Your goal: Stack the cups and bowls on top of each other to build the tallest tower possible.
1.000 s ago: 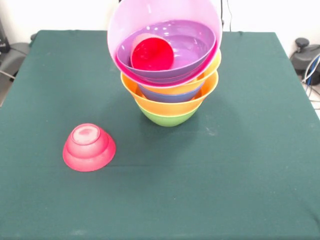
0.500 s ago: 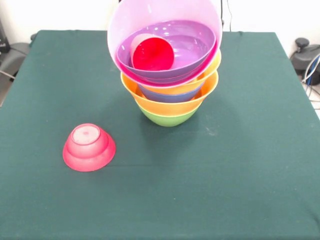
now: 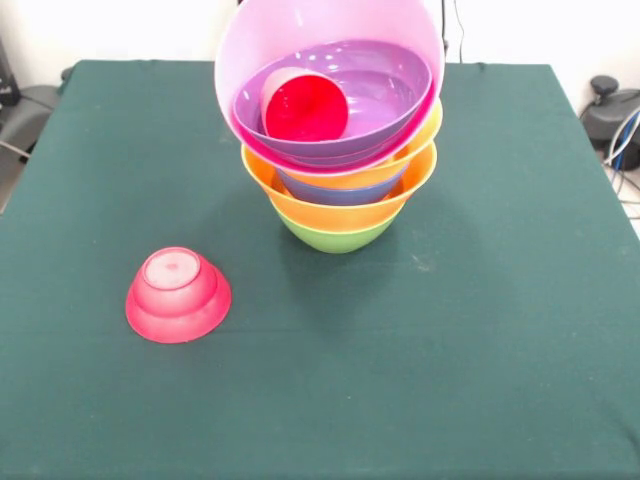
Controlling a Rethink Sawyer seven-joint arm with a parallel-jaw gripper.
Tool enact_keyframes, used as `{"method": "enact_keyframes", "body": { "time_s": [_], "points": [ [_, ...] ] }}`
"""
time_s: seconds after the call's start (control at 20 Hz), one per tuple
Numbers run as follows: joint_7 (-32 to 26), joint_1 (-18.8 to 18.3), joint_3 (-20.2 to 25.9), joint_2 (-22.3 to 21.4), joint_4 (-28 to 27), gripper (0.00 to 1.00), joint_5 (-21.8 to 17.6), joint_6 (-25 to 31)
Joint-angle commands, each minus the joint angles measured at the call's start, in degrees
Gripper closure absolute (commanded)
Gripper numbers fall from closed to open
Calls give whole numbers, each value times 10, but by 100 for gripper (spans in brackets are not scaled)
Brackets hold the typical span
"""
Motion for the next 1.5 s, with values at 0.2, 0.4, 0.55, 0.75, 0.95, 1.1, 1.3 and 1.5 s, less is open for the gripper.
{"method": "enact_keyframes", "body": {
  "time_s": [0.2,0.4,0.55,0.75,0.95,1.1,1.3,1.5],
  "points": [
    [-306,73,-117,65,-183,0,-43,107],
    [-344,93,-110,101,-227,0,-25,85],
    [-365,108,-120,114,-260,0,-20,102],
    [-407,133,-129,124,-315,0,-20,134],
    [-417,148,-135,127,-348,0,-19,155],
    [-421,162,-144,130,-385,0,-27,171],
    [-439,179,-145,144,-436,0,-29,182],
    [-433,200,-152,155,-508,0,-46,219]
  ]
}}
